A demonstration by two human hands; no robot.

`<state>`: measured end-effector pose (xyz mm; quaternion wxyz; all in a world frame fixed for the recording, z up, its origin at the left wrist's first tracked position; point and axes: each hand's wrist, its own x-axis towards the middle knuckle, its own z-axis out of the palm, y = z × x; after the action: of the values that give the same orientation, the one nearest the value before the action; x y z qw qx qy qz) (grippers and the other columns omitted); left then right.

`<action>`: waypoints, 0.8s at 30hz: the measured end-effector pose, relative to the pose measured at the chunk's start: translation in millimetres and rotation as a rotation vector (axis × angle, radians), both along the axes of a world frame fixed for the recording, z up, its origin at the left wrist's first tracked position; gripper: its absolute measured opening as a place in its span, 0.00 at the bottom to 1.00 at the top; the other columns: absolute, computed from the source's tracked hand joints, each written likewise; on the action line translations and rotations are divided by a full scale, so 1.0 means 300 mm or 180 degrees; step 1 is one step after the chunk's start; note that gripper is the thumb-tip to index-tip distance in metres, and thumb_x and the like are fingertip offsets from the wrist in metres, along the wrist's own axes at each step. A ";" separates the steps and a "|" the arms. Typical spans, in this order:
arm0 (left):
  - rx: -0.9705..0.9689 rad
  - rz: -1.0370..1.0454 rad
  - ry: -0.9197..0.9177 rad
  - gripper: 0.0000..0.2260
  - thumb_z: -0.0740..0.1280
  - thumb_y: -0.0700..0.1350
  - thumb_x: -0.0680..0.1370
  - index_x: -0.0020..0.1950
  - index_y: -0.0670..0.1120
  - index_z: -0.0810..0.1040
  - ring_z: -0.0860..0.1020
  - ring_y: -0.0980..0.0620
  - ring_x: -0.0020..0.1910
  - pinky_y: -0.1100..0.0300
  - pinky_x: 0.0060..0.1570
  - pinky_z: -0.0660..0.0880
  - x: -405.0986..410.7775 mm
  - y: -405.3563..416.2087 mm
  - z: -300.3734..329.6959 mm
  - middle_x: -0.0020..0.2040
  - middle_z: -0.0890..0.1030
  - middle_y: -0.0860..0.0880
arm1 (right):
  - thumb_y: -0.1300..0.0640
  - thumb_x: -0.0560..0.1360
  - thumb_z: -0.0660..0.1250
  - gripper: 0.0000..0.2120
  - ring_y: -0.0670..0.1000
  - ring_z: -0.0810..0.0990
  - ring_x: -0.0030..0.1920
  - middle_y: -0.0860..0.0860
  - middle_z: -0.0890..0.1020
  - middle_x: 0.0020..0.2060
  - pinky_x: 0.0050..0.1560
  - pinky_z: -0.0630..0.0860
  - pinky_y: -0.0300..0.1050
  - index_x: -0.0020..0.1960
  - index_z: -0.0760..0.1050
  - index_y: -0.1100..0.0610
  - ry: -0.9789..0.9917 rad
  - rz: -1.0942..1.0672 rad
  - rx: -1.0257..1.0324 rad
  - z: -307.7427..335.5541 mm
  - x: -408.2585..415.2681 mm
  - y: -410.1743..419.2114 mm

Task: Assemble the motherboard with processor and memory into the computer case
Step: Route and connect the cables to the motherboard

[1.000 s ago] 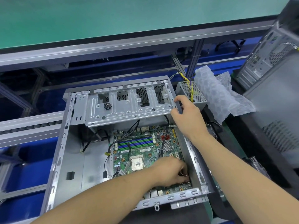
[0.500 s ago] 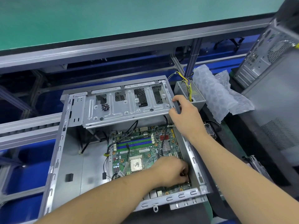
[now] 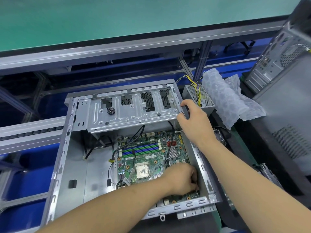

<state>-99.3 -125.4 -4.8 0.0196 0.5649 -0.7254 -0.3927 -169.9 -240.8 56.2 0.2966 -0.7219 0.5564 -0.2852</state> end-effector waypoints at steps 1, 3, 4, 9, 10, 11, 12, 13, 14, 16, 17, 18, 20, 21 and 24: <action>0.0090 0.0091 0.0055 0.15 0.73 0.48 0.75 0.34 0.53 0.69 0.78 0.47 0.41 0.57 0.39 0.76 -0.002 0.000 -0.002 0.36 0.76 0.52 | 0.53 0.78 0.62 0.12 0.53 0.74 0.38 0.52 0.77 0.44 0.36 0.72 0.49 0.61 0.70 0.46 0.0007 0.0001 0.0000 0.000 0.000 0.000; 0.0140 0.0203 0.0068 0.15 0.73 0.48 0.75 0.34 0.52 0.69 0.77 0.48 0.39 0.59 0.36 0.74 -0.005 -0.003 -0.007 0.35 0.75 0.53 | 0.53 0.78 0.62 0.12 0.53 0.74 0.38 0.52 0.77 0.44 0.37 0.72 0.50 0.61 0.70 0.46 0.0018 0.0006 -0.0007 0.001 0.001 0.000; 0.0111 0.0222 0.0034 0.16 0.73 0.48 0.74 0.33 0.52 0.68 0.75 0.49 0.37 0.61 0.33 0.71 -0.006 -0.003 -0.008 0.33 0.74 0.55 | 0.53 0.78 0.62 0.12 0.53 0.74 0.38 0.52 0.77 0.44 0.37 0.73 0.50 0.61 0.70 0.46 0.0028 0.0009 -0.0013 0.001 0.001 0.001; 0.0121 0.0240 -0.0092 0.16 0.73 0.44 0.72 0.29 0.49 0.69 0.72 0.52 0.30 0.63 0.29 0.67 -0.025 0.006 -0.007 0.29 0.71 0.55 | 0.53 0.78 0.62 0.11 0.53 0.74 0.37 0.52 0.76 0.43 0.36 0.73 0.51 0.61 0.69 0.46 0.0062 0.0010 -0.0044 -0.001 0.000 0.000; 0.0130 0.0167 -0.0186 0.13 0.72 0.44 0.71 0.30 0.47 0.71 0.74 0.50 0.32 0.62 0.30 0.70 -0.031 0.011 -0.008 0.30 0.74 0.53 | 0.53 0.78 0.62 0.11 0.53 0.73 0.37 0.52 0.76 0.43 0.35 0.72 0.50 0.60 0.69 0.46 0.0064 0.0007 -0.0044 -0.002 0.000 -0.001; 0.0125 0.0118 -0.0250 0.11 0.72 0.44 0.71 0.31 0.46 0.73 0.77 0.47 0.34 0.60 0.32 0.73 -0.034 0.015 -0.009 0.32 0.76 0.51 | 0.53 0.78 0.61 0.11 0.52 0.73 0.37 0.52 0.76 0.43 0.35 0.71 0.49 0.60 0.69 0.46 0.0071 0.0003 -0.0043 -0.003 0.001 -0.002; 0.0111 0.0151 -0.0227 0.11 0.71 0.45 0.71 0.31 0.46 0.73 0.78 0.45 0.37 0.59 0.34 0.74 -0.033 0.019 -0.015 0.33 0.77 0.50 | 0.53 0.78 0.61 0.11 0.52 0.73 0.37 0.51 0.76 0.43 0.35 0.71 0.49 0.60 0.69 0.46 0.0074 -0.0003 -0.0043 -0.004 0.001 -0.002; 0.0081 0.0247 -0.0128 0.13 0.72 0.45 0.71 0.30 0.47 0.72 0.79 0.45 0.38 0.59 0.34 0.74 -0.029 0.021 -0.021 0.32 0.76 0.51 | 0.53 0.78 0.62 0.11 0.52 0.74 0.37 0.51 0.76 0.43 0.36 0.72 0.49 0.60 0.69 0.46 0.0064 -0.0011 -0.0040 -0.004 0.001 -0.002; 0.0067 0.0358 -0.0017 0.14 0.73 0.47 0.72 0.30 0.49 0.71 0.78 0.47 0.38 0.59 0.34 0.73 -0.022 0.021 -0.029 0.32 0.76 0.52 | 0.53 0.78 0.62 0.12 0.53 0.74 0.38 0.51 0.76 0.43 0.37 0.73 0.50 0.60 0.69 0.46 0.0044 -0.0018 -0.0035 -0.003 0.001 -0.001; 0.0050 0.0444 0.0101 0.15 0.75 0.50 0.72 0.32 0.51 0.71 0.77 0.49 0.38 0.59 0.34 0.73 -0.008 0.018 -0.036 0.35 0.77 0.53 | 0.53 0.78 0.62 0.12 0.54 0.75 0.38 0.52 0.76 0.44 0.39 0.75 0.52 0.60 0.69 0.45 0.0019 -0.0006 -0.0029 -0.002 0.001 -0.001; 0.0033 0.0418 0.0116 0.16 0.76 0.51 0.71 0.33 0.52 0.70 0.77 0.50 0.38 0.59 0.34 0.72 -0.004 0.016 -0.038 0.35 0.77 0.54 | 0.53 0.78 0.62 0.12 0.54 0.75 0.38 0.52 0.76 0.44 0.38 0.74 0.52 0.60 0.69 0.45 0.0017 0.0000 -0.0030 -0.002 0.000 -0.001; 0.0014 0.0381 0.0139 0.16 0.77 0.51 0.71 0.34 0.53 0.70 0.76 0.50 0.38 0.59 0.33 0.71 -0.001 0.015 -0.040 0.35 0.76 0.55 | 0.53 0.78 0.62 0.12 0.53 0.74 0.37 0.52 0.76 0.44 0.37 0.74 0.51 0.60 0.69 0.45 0.0019 0.0007 -0.0040 -0.003 0.000 -0.003; 0.0012 0.0324 0.0209 0.15 0.77 0.52 0.71 0.36 0.55 0.70 0.76 0.52 0.37 0.60 0.34 0.72 0.001 0.016 -0.040 0.34 0.75 0.57 | 0.53 0.78 0.62 0.12 0.52 0.73 0.36 0.51 0.75 0.43 0.35 0.72 0.49 0.61 0.69 0.46 0.0030 0.0015 -0.0051 -0.006 0.000 -0.005; 0.0035 0.0329 0.0244 0.15 0.77 0.51 0.71 0.36 0.55 0.71 0.76 0.53 0.36 0.60 0.33 0.72 0.003 0.017 -0.039 0.34 0.75 0.57 | 0.52 0.78 0.62 0.11 0.52 0.73 0.36 0.51 0.75 0.43 0.34 0.71 0.48 0.61 0.70 0.46 0.0027 0.0011 -0.0058 -0.007 0.000 -0.005; 0.0084 0.0404 0.0317 0.12 0.76 0.49 0.72 0.37 0.53 0.73 0.75 0.54 0.35 0.63 0.32 0.70 0.013 0.020 -0.036 0.34 0.76 0.57 | 0.52 0.79 0.62 0.11 0.52 0.73 0.37 0.51 0.75 0.43 0.35 0.70 0.48 0.61 0.70 0.46 0.0017 0.0009 -0.0064 -0.008 -0.002 -0.004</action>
<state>-95.4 -119.3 -15.5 0.0731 0.5897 -0.6811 -0.4278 -170.4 -242.0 53.8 0.2883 -0.7264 0.5533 -0.2884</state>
